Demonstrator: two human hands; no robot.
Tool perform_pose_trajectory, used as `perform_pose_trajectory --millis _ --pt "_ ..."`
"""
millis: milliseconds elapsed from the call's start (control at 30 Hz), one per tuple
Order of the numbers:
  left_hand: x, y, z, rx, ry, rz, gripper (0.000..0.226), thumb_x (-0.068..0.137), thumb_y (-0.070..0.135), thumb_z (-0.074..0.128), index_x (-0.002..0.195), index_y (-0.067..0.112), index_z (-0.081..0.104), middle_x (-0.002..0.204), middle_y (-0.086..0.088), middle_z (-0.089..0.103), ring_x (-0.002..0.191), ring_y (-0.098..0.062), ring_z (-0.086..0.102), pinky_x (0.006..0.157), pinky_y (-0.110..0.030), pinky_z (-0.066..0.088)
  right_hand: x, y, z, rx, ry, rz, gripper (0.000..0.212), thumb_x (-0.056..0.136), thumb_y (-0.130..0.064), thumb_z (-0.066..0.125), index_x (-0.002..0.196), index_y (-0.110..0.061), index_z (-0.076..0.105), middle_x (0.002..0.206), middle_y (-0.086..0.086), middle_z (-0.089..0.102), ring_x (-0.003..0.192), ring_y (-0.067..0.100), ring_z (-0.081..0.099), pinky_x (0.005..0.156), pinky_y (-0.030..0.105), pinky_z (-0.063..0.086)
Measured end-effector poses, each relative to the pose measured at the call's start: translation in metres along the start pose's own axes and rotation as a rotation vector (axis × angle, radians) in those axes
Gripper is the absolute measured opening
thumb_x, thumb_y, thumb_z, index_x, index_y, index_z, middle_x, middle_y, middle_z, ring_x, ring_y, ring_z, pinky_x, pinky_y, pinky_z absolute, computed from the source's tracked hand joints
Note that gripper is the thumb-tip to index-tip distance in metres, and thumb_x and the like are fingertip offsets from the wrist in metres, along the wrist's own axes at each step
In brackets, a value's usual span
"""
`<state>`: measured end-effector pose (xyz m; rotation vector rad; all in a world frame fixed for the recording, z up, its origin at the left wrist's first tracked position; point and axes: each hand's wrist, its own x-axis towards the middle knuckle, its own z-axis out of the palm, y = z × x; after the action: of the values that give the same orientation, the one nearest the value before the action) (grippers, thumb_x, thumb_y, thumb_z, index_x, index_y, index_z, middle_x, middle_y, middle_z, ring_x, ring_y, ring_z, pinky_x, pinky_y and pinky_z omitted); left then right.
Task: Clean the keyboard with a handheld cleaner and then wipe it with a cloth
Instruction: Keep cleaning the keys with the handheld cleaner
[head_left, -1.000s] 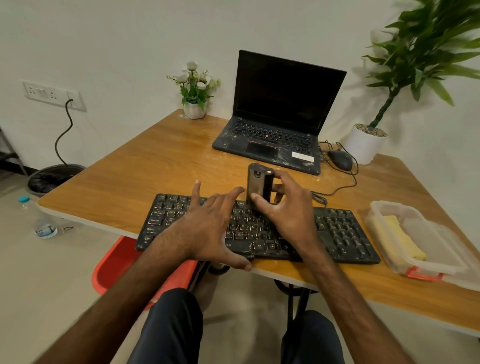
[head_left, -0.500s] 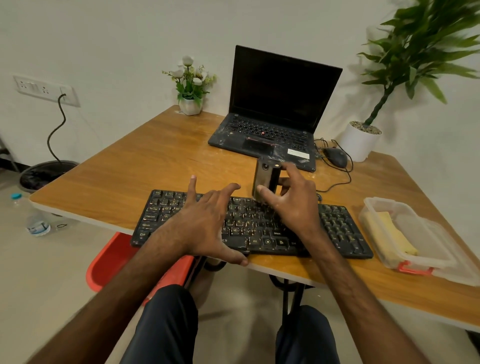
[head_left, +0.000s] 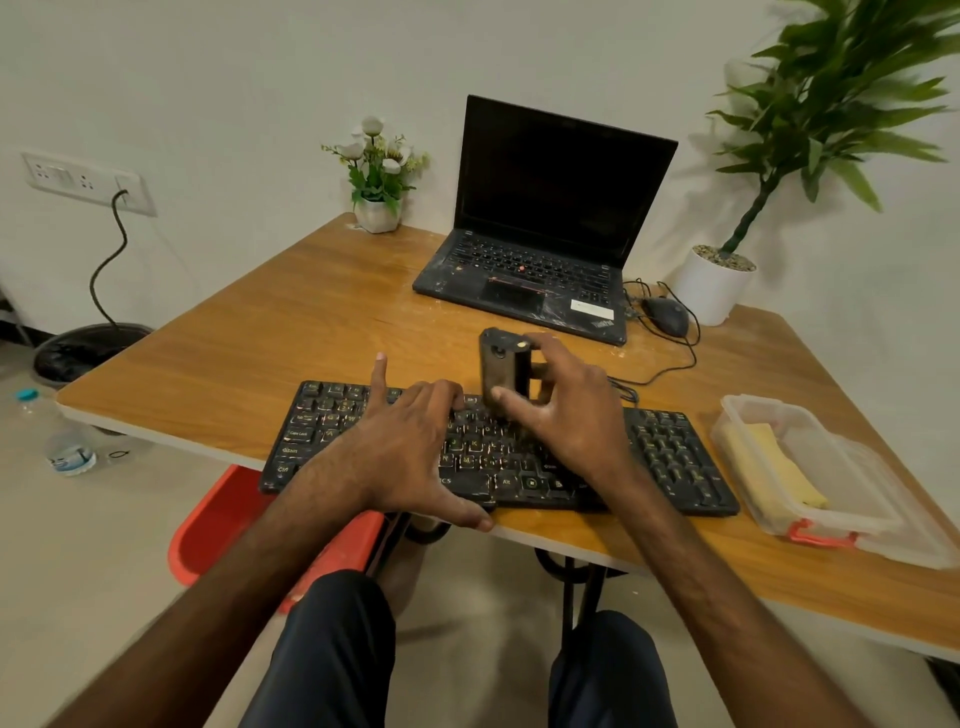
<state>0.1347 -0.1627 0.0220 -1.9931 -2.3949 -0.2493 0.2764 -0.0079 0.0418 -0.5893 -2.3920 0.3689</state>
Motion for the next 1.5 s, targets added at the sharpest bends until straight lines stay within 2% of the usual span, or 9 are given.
perform_pose_trajectory --millis 100,233,433,633,833,1133,1267,1400,1500 --pt "-0.002 0.000 0.000 -0.029 0.001 -0.009 0.123 0.053 0.100 0.052 0.136 0.013 0.029 0.134 0.006 0.045 0.135 -0.010 0.040 0.115 -0.065 -0.019 0.004 0.009 -0.012 0.034 0.030 0.120 0.060 0.082 -0.043 0.075 0.133 -0.025 0.050 0.113 0.003 0.072 0.068 -0.006 0.058 0.056 0.012 0.049" --pt "-0.001 0.000 0.001 -0.030 -0.008 -0.010 0.124 0.055 0.099 0.051 0.140 0.013 0.026 0.137 0.006 0.043 0.138 -0.010 0.036 0.115 -0.065 -0.018 -0.038 -0.010 -0.021 0.236 -0.093 0.063 0.057 0.079 -0.041 0.078 0.128 -0.032 0.052 0.108 -0.015 0.065 0.085 -0.014 0.059 0.065 0.009 0.052" --pt "-0.001 0.001 0.001 -0.048 -0.011 -0.006 0.123 0.054 0.100 0.050 0.138 0.013 0.027 0.135 0.006 0.043 0.135 -0.010 0.038 0.115 -0.065 -0.019 -0.035 0.019 -0.030 0.135 0.058 0.167 0.060 0.080 -0.042 0.077 0.132 -0.030 0.050 0.117 -0.003 0.069 0.094 0.008 0.066 0.071 0.020 0.056" --pt "0.000 0.000 0.000 -0.012 -0.016 -0.003 0.130 0.055 0.100 0.050 0.145 0.010 0.023 0.141 0.005 0.041 0.140 -0.011 0.034 0.114 -0.066 -0.020 -0.054 -0.011 -0.023 0.241 -0.105 -0.005 0.057 0.080 -0.046 0.076 0.129 -0.031 0.052 0.112 -0.010 0.068 0.096 0.002 0.064 0.074 0.022 0.057" --pt "-0.001 0.000 -0.001 -0.012 -0.023 -0.006 0.124 0.053 0.101 0.048 0.138 0.013 0.024 0.136 0.005 0.043 0.136 -0.011 0.039 0.114 -0.067 -0.018 -0.023 0.015 -0.020 0.117 0.041 0.116 0.060 0.082 -0.043 0.076 0.134 -0.027 0.050 0.118 -0.003 0.069 0.094 0.008 0.065 0.070 0.019 0.054" --pt "0.000 -0.002 0.002 -0.026 -0.017 -0.005 0.123 0.051 0.101 0.046 0.135 0.014 0.026 0.133 0.006 0.044 0.133 -0.011 0.041 0.115 -0.067 -0.017 -0.061 0.002 -0.029 0.157 -0.029 0.039 0.058 0.080 -0.049 0.074 0.130 -0.034 0.050 0.112 -0.007 0.069 0.095 0.006 0.066 0.074 0.028 0.060" --pt "0.001 -0.001 0.000 -0.010 -0.018 -0.004 0.127 0.048 0.103 0.041 0.136 0.013 0.025 0.134 0.005 0.045 0.134 -0.012 0.042 0.114 -0.066 -0.018 -0.051 0.014 -0.040 0.283 0.071 0.196 0.053 0.080 -0.037 0.078 0.126 -0.032 0.053 0.112 -0.011 0.069 0.097 -0.001 0.065 0.067 0.014 0.055" --pt "0.002 0.000 0.000 -0.007 -0.020 0.005 0.123 0.052 0.100 0.049 0.137 0.015 0.022 0.137 0.006 0.042 0.138 -0.011 0.037 0.114 -0.066 -0.020 -0.083 -0.021 -0.031 0.410 -0.112 0.050 0.055 0.078 -0.036 0.082 0.126 -0.030 0.056 0.105 -0.018 0.069 0.094 -0.003 0.066 0.074 0.012 0.052" --pt "0.002 0.000 0.000 -0.005 -0.025 -0.001 0.124 0.052 0.100 0.050 0.137 0.015 0.022 0.138 0.005 0.042 0.138 -0.011 0.038 0.114 -0.066 -0.020 -0.079 -0.011 -0.029 0.318 -0.047 0.061 0.055 0.078 -0.041 0.080 0.126 -0.029 0.056 0.106 -0.015 0.067 0.093 -0.001 0.065 0.072 0.008 0.049"
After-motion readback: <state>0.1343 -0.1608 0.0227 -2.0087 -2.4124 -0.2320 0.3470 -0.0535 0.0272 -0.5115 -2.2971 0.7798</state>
